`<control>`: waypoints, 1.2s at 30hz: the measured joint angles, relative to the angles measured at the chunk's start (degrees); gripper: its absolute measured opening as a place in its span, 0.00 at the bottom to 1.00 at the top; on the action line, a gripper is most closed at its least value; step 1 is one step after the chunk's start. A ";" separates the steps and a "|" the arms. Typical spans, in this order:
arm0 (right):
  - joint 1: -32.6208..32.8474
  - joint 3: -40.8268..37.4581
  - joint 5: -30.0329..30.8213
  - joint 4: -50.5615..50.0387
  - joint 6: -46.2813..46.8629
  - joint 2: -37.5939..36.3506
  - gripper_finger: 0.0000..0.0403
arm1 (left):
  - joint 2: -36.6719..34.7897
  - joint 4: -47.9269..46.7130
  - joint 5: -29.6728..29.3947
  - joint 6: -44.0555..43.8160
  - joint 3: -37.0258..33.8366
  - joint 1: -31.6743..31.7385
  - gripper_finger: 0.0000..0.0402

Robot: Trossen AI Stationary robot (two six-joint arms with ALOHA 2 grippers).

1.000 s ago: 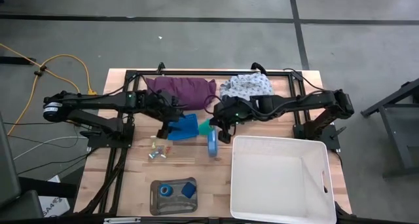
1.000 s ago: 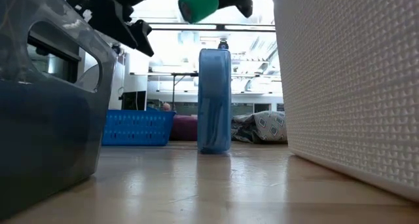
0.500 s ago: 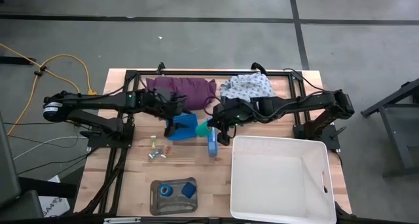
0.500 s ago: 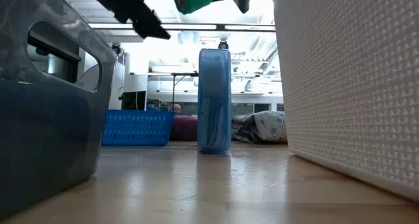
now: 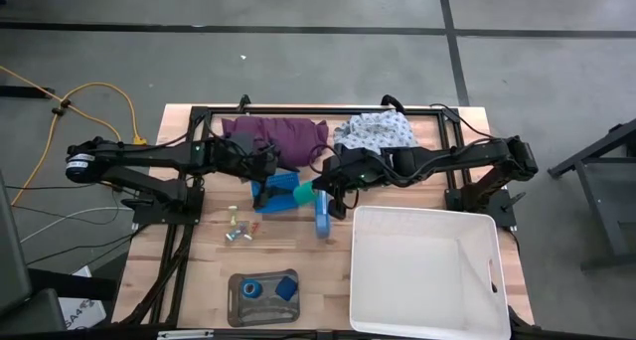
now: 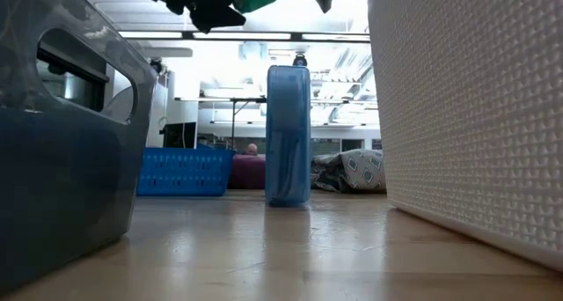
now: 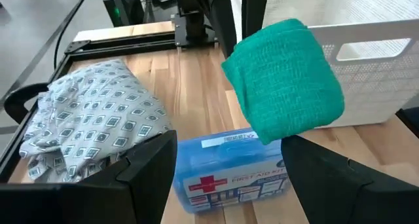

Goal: Pick & Place Medicine items
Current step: Put the green bandage into the black bin

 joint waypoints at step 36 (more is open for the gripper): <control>0.00 -0.02 4.82 3.54 0.48 -0.02 0.02 | 0.00 3.81 -3.04 5.83 -0.02 0.00 0.66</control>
